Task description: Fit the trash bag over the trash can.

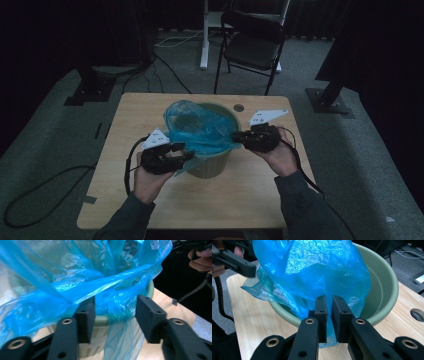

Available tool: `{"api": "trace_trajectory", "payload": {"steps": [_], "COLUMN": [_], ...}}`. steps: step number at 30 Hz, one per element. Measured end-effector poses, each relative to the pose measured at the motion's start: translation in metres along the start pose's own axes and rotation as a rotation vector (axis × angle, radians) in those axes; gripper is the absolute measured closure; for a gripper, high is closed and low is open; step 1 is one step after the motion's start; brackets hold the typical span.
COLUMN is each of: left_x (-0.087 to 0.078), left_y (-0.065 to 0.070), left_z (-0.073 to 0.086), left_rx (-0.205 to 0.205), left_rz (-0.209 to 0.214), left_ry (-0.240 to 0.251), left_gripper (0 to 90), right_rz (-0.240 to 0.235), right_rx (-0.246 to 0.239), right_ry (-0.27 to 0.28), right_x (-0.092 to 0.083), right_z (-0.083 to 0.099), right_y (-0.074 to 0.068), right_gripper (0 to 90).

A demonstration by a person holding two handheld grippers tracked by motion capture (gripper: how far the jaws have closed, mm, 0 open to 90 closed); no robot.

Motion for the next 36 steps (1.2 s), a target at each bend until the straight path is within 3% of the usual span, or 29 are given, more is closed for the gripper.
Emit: {"api": "trace_trajectory", "payload": {"steps": [1,3,5,9,15,21,29,31,36], "left_x": [0.0,-0.001,-0.002,-0.003,-0.002,-0.001,-0.001,-0.001,0.006], "left_y": [0.0,0.0,0.0,-0.001,-0.007,-0.014,-0.031,-0.03,-0.017], "left_z": [0.0,0.002,0.005,0.015,0.026,0.029,0.025,0.026,0.035], "left_rx": [-0.005,-0.016,-0.016,-0.026,-0.051,-0.071,-0.117,-0.125,-0.099], "left_rz": [0.001,0.012,0.016,0.028,0.032,0.029,0.001,0.014,0.056], "left_ry": [0.001,0.011,0.005,-0.008,-0.025,-0.027,-0.014,-0.015,-0.058], "left_gripper": [60.1,74.9,81.9,89.0,89.4,89.3,89.2,89.2,89.2], "right_rz": [0.002,0.009,0.014,0.028,0.035,0.033,-0.031,-0.025,-0.029], "right_rx": [0.004,0.019,0.033,0.067,0.119,0.137,0.125,0.115,0.137], "right_ry": [0.001,0.0,0.0,-0.011,-0.036,-0.056,-0.085,-0.085,-0.099], "right_x": [0.0,-0.001,-0.002,-0.003,0.001,0.006,0.015,0.016,0.018], "right_z": [0.0,0.002,0.004,0.01,0.021,0.027,0.03,0.029,0.032], "right_y": [0.001,0.005,0.007,0.014,0.023,0.026,0.013,0.012,0.017], "right_gripper": [82.7,83.2,83.5,83.7,84.5,84.5,85.2,85.2,85.4]}}
Point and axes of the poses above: each handheld gripper's, and its own axes: x roughly forward along the jaws, z roughly out of its underside, y roughly to its right, the point moved 8 cm from there along x, roughly forward along the jaws, and after that the axes turned 10 degrees about -y, right-handed, at the moved point
